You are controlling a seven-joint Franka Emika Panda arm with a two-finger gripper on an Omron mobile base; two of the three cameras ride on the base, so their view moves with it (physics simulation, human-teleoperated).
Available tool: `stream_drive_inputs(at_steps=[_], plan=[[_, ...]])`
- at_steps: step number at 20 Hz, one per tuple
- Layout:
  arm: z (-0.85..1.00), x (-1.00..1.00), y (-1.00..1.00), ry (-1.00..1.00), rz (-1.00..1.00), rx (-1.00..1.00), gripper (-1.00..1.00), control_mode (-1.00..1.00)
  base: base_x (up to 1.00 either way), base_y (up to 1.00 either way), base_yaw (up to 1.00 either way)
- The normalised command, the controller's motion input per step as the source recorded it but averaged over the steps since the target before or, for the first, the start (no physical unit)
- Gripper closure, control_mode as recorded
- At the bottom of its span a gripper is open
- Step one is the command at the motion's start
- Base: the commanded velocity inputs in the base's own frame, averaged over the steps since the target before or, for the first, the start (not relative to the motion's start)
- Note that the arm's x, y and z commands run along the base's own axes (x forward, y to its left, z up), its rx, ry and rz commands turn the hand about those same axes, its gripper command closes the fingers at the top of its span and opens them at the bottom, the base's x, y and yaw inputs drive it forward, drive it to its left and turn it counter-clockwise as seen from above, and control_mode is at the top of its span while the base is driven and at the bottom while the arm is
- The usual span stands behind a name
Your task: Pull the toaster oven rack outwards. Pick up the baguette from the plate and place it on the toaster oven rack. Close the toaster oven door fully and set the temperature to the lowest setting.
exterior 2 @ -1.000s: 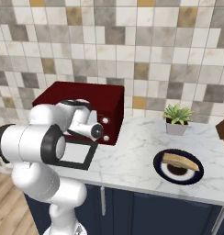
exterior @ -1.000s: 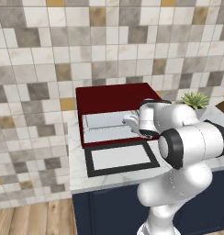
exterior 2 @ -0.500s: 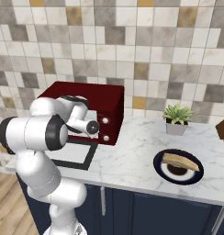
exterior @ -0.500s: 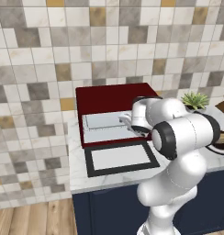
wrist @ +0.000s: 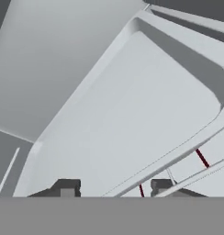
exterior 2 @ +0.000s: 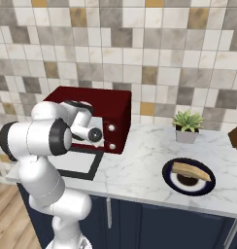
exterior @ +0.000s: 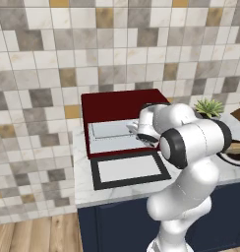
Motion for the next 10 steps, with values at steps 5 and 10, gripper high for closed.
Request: stream_drive_inputs(at_steps=[5, 10], plan=[[-0.19, -0.05, 0.0, 0.02, 0.0, 0.02, 1.0, -1.0, 0.0, 0.0, 0.0], [-0.4, -0.53, 0.0, 0.48, 0.0, 0.04, 1.0, -1.0, 0.0, 0.0, 0.0]])
